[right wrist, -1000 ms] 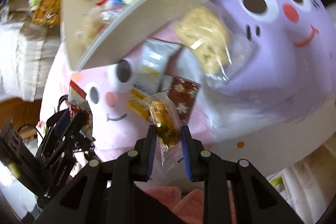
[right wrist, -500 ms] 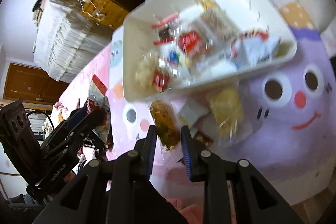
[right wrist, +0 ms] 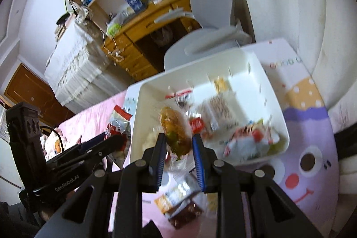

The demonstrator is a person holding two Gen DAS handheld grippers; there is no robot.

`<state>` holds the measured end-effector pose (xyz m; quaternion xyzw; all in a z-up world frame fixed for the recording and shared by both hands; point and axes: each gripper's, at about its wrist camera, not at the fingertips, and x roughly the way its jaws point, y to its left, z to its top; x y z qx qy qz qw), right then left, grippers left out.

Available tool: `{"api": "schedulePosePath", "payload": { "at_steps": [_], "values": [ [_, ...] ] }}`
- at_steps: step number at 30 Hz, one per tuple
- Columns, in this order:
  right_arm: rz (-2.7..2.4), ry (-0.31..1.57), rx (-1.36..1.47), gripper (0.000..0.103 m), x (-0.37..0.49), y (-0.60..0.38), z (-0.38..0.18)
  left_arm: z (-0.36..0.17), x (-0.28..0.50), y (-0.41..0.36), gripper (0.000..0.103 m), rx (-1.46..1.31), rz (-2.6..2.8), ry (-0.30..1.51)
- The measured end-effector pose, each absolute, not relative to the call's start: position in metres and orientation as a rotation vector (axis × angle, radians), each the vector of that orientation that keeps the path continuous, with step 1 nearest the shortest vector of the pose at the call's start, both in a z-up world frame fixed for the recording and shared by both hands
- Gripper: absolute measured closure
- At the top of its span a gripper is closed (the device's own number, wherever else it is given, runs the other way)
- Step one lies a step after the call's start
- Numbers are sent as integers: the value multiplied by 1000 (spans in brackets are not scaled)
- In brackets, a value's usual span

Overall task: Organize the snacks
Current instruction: 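Carry both snacks over the white tray and open both tools to drop them, then move both tools back to the snacks left on the cloth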

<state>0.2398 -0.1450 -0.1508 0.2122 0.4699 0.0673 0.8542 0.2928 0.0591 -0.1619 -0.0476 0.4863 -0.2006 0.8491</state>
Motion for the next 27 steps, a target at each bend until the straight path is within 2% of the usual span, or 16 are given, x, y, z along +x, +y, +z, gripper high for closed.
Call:
{"api": "schedulePosePath", "payload": {
  "at_steps": [2, 3, 4, 5, 6, 10, 15, 27],
  "values": [
    [148, 972, 440, 72, 245, -146, -152, -164, 299, 57, 55, -102, -402, 1051],
    [150, 980, 437, 63, 246, -147, -153, -164, 299, 57, 54, -105, -401, 1054],
    [140, 998, 432, 54, 248, -147, -155, -164, 298, 57, 47, -107, -403, 1058],
    [127, 1024, 422, 52, 250, -146, -157, -164, 298, 56, 36, -101, -403, 1066],
    [129, 1033, 420, 51, 250, -146, -157, -164, 297, 56, 33, -94, -401, 1073],
    [127, 1045, 442, 46, 245, -147, -159, -162, 292, 58, 32, -94, -398, 1085],
    [131, 1047, 439, 44, 238, -147, -155, -155, 283, 64, 31, -117, -393, 1091],
    [164, 1040, 343, 30, 204, -142, -140, -154, 237, 77, 23, -183, -367, 1111]
  ]
}}
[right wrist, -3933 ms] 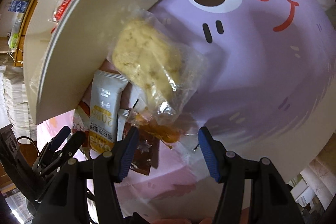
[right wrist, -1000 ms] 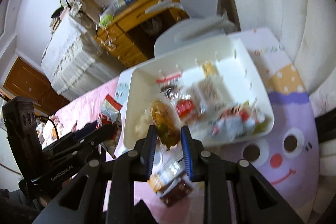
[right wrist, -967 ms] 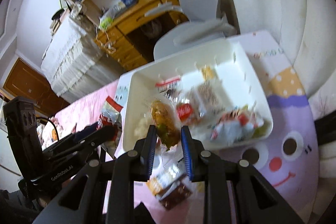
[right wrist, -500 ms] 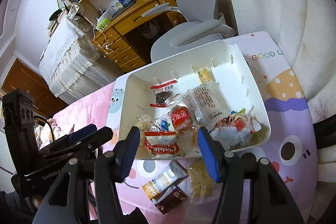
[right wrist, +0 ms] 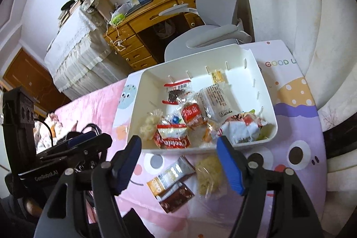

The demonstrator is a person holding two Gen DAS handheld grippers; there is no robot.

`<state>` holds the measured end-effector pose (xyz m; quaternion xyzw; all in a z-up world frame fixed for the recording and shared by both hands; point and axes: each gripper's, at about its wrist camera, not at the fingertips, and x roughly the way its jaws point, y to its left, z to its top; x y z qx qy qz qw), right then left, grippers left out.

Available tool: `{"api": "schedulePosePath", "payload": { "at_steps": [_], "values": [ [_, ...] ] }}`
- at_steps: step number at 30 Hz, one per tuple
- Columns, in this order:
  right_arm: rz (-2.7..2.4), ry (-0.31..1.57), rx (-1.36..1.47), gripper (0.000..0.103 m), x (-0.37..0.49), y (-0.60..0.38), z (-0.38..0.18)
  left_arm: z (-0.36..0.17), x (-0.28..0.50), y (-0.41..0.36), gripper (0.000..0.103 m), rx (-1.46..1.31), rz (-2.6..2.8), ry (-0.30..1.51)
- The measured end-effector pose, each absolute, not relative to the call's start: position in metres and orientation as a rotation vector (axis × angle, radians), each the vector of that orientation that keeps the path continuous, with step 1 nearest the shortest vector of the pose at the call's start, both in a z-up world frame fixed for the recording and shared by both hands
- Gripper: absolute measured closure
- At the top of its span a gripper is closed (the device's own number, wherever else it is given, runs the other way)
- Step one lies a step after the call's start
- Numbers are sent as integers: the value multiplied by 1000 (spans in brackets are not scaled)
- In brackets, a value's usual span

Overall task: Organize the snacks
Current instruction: 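Move both tools back to the snacks left on the cloth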

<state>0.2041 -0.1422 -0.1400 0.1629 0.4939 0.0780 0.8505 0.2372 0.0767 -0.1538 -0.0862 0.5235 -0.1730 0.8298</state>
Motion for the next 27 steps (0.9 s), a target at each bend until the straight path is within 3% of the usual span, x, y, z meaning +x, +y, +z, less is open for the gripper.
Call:
{"api": "schedulePosePath", "payload": {
  "at_steps": [27],
  "values": [
    [346, 1052, -152, 29, 145, -126, -226, -296, 156, 58, 22, -346, -33, 1376]
  ]
}}
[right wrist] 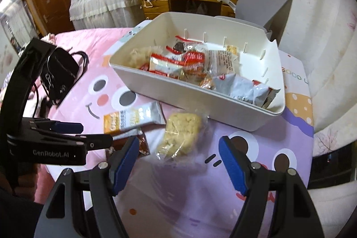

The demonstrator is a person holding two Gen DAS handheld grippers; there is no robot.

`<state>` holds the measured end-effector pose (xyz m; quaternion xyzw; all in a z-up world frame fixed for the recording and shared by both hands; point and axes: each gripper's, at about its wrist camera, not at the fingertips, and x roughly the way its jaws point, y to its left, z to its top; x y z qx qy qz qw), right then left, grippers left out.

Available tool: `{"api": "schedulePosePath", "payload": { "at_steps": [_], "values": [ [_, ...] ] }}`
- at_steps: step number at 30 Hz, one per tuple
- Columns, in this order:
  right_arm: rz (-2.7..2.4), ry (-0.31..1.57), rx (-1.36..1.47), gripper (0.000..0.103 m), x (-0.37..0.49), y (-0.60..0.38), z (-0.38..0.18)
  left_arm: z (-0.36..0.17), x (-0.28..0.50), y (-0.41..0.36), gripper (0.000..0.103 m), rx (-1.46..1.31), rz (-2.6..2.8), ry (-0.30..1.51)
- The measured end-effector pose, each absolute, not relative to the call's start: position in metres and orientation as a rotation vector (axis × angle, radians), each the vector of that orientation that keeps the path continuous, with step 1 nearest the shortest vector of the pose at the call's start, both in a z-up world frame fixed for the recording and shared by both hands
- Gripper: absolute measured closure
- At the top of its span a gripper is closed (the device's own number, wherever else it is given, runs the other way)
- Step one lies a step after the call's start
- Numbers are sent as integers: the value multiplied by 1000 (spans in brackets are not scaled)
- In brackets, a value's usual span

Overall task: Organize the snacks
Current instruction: 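Move both tools back to the snacks left on the cloth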

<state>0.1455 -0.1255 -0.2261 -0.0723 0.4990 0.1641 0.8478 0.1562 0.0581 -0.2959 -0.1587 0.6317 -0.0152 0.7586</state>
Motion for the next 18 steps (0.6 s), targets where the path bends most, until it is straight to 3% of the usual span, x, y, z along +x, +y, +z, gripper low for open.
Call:
{"api": "schedulePosePath", "payload": {
  "at_steps": [18],
  "values": [
    [459, 959, -185, 29, 174, -132, -298, -347, 164, 45, 23, -521, 187, 1415]
  ]
}}
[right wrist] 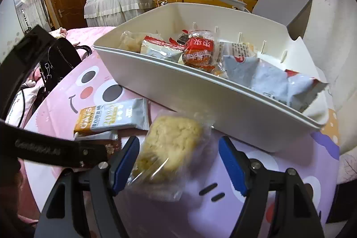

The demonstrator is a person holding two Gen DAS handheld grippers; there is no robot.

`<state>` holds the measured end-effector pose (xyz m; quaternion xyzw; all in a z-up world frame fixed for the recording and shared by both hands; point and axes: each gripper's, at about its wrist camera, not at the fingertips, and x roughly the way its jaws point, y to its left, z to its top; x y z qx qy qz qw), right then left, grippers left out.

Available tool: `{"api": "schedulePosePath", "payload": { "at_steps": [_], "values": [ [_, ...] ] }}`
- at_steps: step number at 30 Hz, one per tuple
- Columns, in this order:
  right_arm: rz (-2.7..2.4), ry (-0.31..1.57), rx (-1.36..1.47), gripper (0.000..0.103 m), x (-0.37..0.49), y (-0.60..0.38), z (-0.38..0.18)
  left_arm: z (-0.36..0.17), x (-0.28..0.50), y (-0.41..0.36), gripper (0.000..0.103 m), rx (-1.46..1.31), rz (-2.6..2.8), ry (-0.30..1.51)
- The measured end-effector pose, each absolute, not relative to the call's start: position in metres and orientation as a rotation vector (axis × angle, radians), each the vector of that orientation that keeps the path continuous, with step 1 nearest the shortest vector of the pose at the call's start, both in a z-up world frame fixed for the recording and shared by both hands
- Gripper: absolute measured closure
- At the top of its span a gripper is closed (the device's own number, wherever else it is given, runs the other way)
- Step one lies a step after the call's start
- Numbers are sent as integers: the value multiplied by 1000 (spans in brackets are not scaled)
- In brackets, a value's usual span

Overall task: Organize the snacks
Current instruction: 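Move both tools back to the snacks left on the cloth, then grasp the brown chocolate pack with left tool while right tool grasps clear bread bag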

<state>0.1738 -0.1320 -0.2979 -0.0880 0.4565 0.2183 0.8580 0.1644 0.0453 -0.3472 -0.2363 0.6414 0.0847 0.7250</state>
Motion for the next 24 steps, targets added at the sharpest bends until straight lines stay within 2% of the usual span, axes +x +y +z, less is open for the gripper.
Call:
{"api": "schedulePosePath", "payload": {
  "at_steps": [3, 6, 10, 15, 24],
  "values": [
    [475, 957, -189, 29, 176, -129, -304, -350, 165, 40, 24, -523, 182, 1425],
    [499, 961, -194, 29, 175, -128, -310, -351, 163, 34, 29, -512, 192, 1428],
    [513, 944, -201, 29, 173, -127, -313, -350, 164, 26, 30, -493, 186, 1430],
    [531, 939, -218, 29, 173, -126, -315, -346, 173, 23, 42, -463, 214, 1427],
    [560, 956, -215, 48, 168, -124, -314, -340, 168, 24, 63, -485, 222, 1395]
  ]
}}
